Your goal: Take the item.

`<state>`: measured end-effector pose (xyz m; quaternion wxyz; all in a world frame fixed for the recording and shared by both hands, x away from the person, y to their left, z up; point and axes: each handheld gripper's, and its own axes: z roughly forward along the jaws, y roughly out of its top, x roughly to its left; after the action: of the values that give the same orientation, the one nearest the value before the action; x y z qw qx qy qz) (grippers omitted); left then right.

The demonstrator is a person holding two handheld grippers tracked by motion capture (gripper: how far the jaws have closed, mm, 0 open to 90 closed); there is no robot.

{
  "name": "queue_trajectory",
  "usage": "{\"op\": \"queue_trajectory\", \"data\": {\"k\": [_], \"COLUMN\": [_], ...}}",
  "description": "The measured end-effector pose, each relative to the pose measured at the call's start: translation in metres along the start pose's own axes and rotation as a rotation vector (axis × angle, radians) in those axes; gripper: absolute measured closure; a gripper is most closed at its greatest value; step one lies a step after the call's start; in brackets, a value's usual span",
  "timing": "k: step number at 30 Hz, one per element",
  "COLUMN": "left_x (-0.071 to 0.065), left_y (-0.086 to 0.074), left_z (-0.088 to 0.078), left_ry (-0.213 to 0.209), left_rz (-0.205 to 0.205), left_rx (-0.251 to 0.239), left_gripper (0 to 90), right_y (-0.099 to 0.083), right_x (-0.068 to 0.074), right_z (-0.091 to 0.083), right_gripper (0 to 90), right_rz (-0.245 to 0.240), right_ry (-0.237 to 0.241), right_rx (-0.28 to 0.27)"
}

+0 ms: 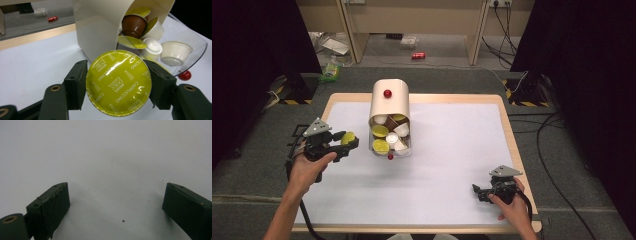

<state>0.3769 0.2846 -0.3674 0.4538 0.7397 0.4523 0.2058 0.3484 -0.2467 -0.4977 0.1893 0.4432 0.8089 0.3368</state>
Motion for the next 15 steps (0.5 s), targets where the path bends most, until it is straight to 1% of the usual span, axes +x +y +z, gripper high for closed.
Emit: {"op": "queue_trajectory", "data": {"k": [3, 5, 8, 11, 15], "left_x": [0.006, 0.008, 0.011, 0.013, 0.016], "left_y": [-0.006, -0.008, -0.013, -0.018, -0.024], "left_z": [0.000, 0.001, 0.002, 0.005, 0.008], "left_ry": [0.015, 0.030, 0.039, 0.061, 0.065], "left_rz": [-0.018, -0.020, -0.027, -0.027, -0.040], "left_rx": [-0.002, -0.001, -0.001, 0.004, 0.005], "left_gripper": [39.4, 39.4, 39.4, 39.4, 39.4], "right_y": [0.000, 0.000, 0.000, 0.000, 0.000], "right_x": [0.000, 0.000, 0.000, 0.000, 0.000], "right_z": [0.000, 0.000, 0.000, 0.000, 0.000], "right_gripper": [7.7, 7.7, 7.7, 7.7, 7.7], "right_rz": [0.001, 0.001, 0.000, 0.000, 0.000], "right_ry": [0.000, 0.000, 0.000, 0.000, 0.000], "right_rx": [-0.001, 0.000, 0.000, 0.000, 0.000]}}
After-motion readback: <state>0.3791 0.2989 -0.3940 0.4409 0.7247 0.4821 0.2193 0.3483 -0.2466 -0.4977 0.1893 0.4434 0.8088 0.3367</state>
